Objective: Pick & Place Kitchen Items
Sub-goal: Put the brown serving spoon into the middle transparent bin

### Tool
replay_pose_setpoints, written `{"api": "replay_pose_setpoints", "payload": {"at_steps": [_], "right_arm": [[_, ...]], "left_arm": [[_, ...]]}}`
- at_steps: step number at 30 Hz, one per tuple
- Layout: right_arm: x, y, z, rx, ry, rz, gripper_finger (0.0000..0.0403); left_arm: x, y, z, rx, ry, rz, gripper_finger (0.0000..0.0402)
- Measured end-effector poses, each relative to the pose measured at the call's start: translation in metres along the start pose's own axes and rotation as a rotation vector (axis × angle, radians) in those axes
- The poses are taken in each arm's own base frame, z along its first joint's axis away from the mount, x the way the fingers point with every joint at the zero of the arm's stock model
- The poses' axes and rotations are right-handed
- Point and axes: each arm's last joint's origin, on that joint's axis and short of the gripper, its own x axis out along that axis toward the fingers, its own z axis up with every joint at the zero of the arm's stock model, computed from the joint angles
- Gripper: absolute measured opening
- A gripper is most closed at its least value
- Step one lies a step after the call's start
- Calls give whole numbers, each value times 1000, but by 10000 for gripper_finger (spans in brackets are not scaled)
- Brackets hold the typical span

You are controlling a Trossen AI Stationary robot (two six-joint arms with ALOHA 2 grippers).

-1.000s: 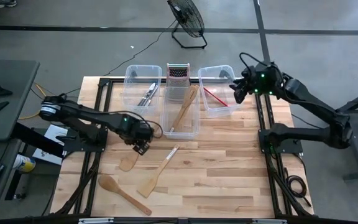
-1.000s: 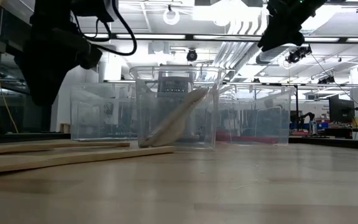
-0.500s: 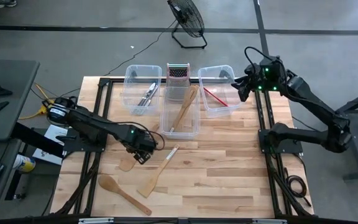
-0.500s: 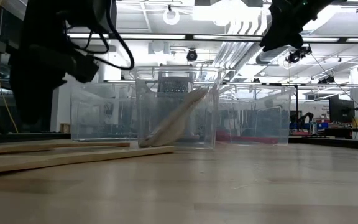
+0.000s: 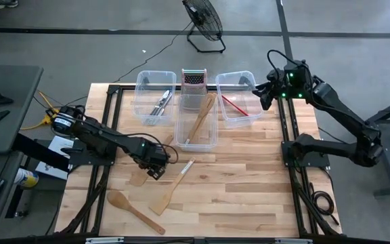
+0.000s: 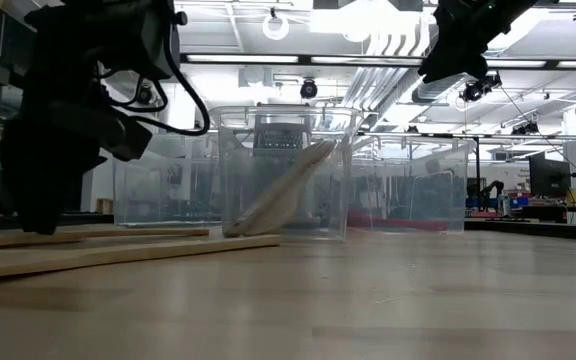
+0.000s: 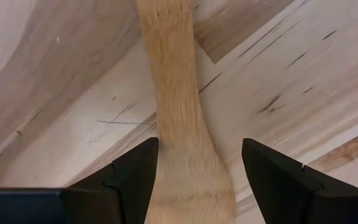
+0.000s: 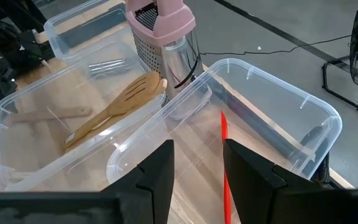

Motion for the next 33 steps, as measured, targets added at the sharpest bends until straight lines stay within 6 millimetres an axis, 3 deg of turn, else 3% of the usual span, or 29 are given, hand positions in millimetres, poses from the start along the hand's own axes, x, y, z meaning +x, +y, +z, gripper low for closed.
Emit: {"api": "replay_pose_setpoints", "payload": {"at_steps": [12,25,33], "right_arm": [[0,-1,0,7,2,-7,131],[0,-1,0,-4,2,-8,131],[0,-1,0,-13,3,-7,131]], "left_arm": [[3,2,3,-40,-95,40,246],[22,-3,4,-34,-2,61,247],[23,-4,4,-30,11,52,191]]}}
